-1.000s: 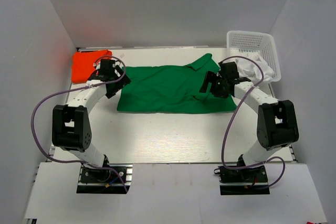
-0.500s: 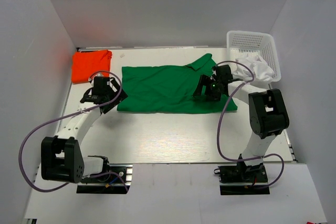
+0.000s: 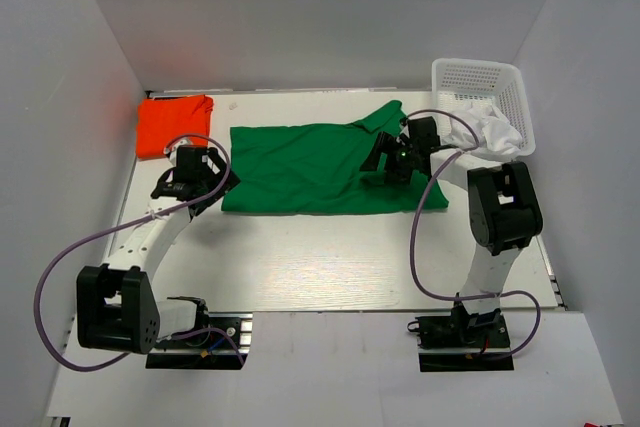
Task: Fold and stack the t-shirts
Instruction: Fold the flattened tshirt in 1/3 of the way
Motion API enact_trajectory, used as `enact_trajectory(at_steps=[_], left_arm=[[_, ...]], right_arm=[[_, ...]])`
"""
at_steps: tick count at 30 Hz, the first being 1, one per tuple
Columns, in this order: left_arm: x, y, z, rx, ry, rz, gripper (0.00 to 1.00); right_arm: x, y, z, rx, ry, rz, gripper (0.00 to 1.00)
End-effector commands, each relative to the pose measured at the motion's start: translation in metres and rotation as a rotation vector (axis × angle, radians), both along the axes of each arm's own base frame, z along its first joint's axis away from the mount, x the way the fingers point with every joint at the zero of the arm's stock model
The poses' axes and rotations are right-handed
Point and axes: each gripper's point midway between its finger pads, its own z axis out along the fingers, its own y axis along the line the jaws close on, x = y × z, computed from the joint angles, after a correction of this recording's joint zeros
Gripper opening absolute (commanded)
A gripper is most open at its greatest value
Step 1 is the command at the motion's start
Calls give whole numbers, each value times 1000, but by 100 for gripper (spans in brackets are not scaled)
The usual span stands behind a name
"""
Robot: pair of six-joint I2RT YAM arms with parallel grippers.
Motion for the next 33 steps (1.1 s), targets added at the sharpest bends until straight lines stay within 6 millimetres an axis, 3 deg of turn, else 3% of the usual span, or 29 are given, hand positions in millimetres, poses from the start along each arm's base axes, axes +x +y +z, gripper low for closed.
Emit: enact_trajectory(at_steps=[1,3,4,10,11,14,15,16,17,18,19,21,22,23,25,29,33], left_arm=[[0,1,14,-4,-42,3,100],[-1,2,13,-3,-33,3,100],[-2,0,13,-10,-32,-4,100],[-6,0,20,-11,-37,-4,100],[-3,-2,22,-20,-51,-11,100],[5,-14,31,-67,-116,-66,100],[12,-28,41,-108,-163,-118,100],[15,-35,41,-124,-172,-158,100],[17,-44,35,-153,-168,-204,100],[22,-61,41,-215,-207,-278,100],[26,-69,43,-242,-222,-313,100],[28,-86,29,-299,-198,-383,100],[35,-90,30,-310,-224,-402,100],[36,-94,23,-328,-208,-421,100],[42,-96,-2,-340,-139,-417,100],[41,-100,-35,-360,-50,-428,100],[24,-92,-61,-337,38,-383,100]], right_arm=[[53,24,62,113,-203,1,90],[64,29,71,123,-236,-13,90],[77,32,89,138,-267,-29,90],[95,23,85,79,-214,-113,90],[87,19,74,44,-162,-116,90],[76,-2,68,-57,-178,-143,90],[76,-15,79,-86,-213,-192,90],[55,-24,65,-115,-182,-199,90],[50,-30,64,-128,-185,-208,90],[46,-40,75,-151,-221,-240,90],[24,-47,58,-177,-191,-235,90],[14,-56,60,-188,-208,-264,90],[-1,-63,47,-199,-174,-269,90],[-1,-73,41,-233,-170,-304,90],[-12,-81,27,-252,-108,-317,90],[-24,-80,-3,-224,-33,-297,90],[-39,-82,-23,-210,38,-281,90]])
